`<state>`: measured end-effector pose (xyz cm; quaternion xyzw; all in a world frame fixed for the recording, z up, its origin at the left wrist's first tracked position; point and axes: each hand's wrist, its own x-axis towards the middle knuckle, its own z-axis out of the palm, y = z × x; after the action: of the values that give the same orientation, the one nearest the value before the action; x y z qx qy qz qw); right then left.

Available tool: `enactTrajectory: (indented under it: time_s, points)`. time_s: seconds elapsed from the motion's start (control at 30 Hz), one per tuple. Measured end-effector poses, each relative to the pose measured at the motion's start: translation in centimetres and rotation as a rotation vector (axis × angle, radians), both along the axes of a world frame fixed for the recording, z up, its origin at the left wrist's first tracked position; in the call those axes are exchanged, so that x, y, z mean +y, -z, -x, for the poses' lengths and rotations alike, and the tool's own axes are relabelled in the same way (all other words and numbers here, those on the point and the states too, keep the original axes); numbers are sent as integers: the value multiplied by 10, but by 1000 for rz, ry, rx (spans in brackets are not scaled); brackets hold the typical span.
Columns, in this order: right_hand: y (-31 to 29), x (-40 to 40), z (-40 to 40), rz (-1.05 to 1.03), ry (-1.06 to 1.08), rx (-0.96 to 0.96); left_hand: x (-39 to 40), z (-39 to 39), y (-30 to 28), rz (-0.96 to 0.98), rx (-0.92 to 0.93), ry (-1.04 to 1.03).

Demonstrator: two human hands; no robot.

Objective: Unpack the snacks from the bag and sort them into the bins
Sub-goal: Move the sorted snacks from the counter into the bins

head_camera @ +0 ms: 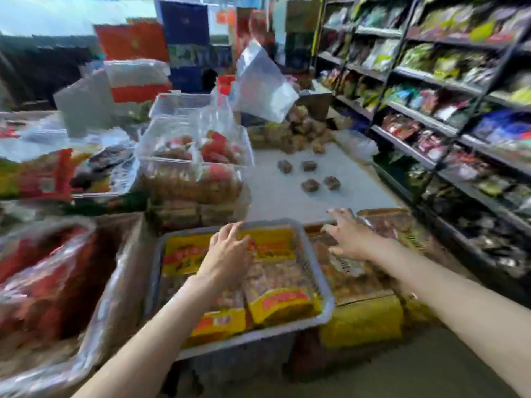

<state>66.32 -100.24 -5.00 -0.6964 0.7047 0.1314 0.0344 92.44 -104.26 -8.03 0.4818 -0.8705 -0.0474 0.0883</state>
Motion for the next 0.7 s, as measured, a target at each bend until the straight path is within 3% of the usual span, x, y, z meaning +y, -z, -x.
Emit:
enactTrajectory:
  time_s: [0.13, 0.37, 0.7]
  points:
    - [10, -11, 94, -97, 161, -102, -29, 77, 20, -161, 7, -59]
    - [39, -53, 158, -156, 283, -201, -122, 130, 36, -267, -71, -114]
    - [90, -183, 232, -213, 220, -237, -188, 218, 67, -363, -95, -198]
